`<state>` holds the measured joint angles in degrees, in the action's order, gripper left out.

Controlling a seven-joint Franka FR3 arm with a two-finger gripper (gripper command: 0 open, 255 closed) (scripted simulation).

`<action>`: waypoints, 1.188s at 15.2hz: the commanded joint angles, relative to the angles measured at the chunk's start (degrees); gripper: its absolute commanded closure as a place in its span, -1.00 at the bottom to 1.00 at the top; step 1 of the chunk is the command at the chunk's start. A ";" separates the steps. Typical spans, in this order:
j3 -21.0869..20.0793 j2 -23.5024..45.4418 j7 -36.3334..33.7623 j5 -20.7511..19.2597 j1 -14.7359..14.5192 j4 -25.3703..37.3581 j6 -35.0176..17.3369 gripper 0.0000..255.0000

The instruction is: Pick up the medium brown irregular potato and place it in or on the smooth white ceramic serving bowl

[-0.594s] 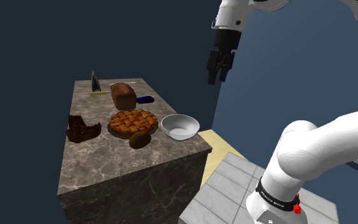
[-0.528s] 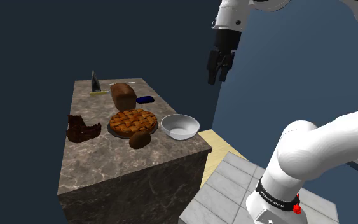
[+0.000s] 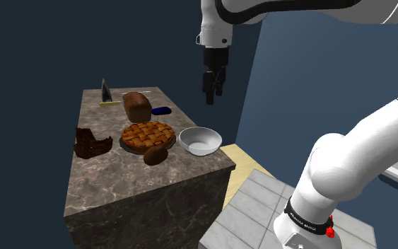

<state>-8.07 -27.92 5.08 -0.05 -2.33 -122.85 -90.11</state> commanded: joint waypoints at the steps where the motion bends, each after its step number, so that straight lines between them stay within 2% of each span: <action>1: -1.65 4.96 1.55 -2.14 -0.78 2.44 -0.96 -1.00; 10: -8.39 26.15 6.43 -14.50 -4.34 13.09 -3.49 -1.00; 18: -11.88 44.06 9.78 -27.85 -9.91 22.38 -3.05 -1.00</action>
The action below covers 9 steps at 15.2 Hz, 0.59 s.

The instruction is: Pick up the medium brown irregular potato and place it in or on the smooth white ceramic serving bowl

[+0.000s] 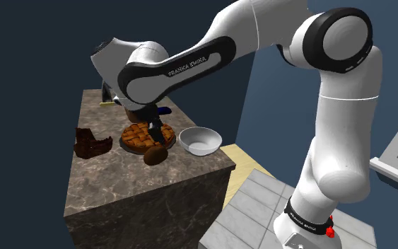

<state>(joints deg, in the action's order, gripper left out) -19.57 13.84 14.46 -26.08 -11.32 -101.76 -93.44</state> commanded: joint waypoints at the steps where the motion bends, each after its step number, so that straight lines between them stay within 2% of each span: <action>1: -0.58 4.43 0.90 -3.49 -1.78 2.37 0.40 -1.00; 5: -0.86 11.61 2.88 -9.19 -5.00 5.87 0.78 -1.00; 9: -0.41 11.35 2.44 -9.69 -4.04 2.95 -2.03 -1.00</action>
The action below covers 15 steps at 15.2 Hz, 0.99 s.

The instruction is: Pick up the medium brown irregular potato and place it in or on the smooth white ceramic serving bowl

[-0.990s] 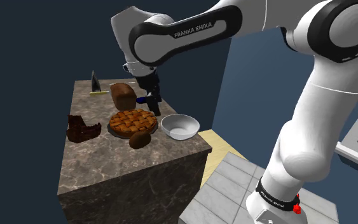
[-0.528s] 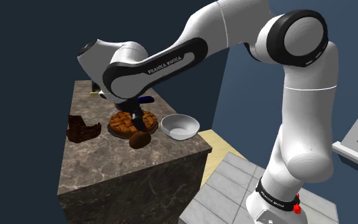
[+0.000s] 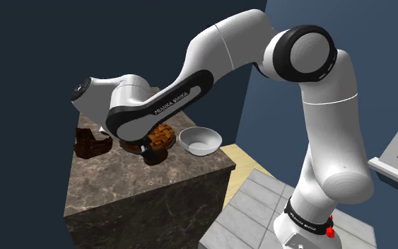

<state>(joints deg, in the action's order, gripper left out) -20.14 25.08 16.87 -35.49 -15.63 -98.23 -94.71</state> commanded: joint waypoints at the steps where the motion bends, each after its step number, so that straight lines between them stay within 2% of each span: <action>1: 0.28 0.08 -0.08 -0.43 0.51 -1.28 -1.45 -1.00; 4: 0.58 0.05 -0.38 -0.84 1.11 -2.98 -3.20 -1.00; 11: 0.58 0.05 -0.38 -0.84 1.11 -2.98 -3.20 -1.00; 12: 0.58 0.05 -0.38 -0.84 1.11 -2.98 -3.20 1.00; 15: 0.59 0.06 -0.38 -0.85 1.11 -2.96 -3.19 1.00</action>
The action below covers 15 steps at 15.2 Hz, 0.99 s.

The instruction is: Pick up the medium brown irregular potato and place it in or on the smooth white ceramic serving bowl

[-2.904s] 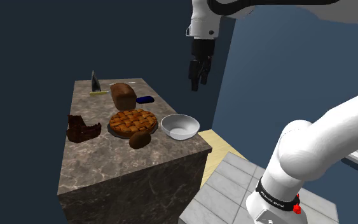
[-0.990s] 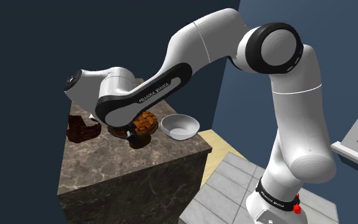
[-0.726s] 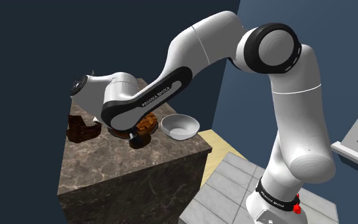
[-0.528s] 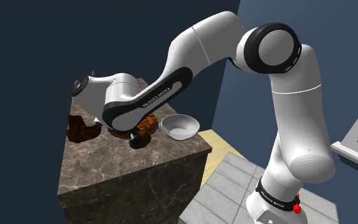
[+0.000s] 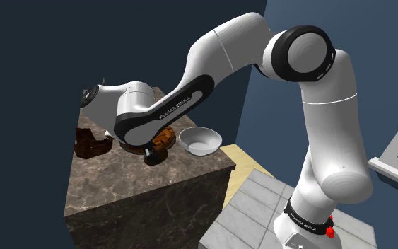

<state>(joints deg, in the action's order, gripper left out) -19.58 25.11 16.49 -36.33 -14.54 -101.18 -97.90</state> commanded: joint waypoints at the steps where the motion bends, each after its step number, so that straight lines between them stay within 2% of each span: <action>1: 0.02 0.02 0.00 0.00 0.01 -0.01 0.00 1.00; 6: 0.02 0.01 0.00 -0.01 0.02 -0.03 -0.01 1.00; 15: -0.52 -3.25 2.90 1.42 0.10 2.23 4.49 1.00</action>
<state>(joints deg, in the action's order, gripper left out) -20.07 22.28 18.99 -35.04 -14.50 -99.19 -93.92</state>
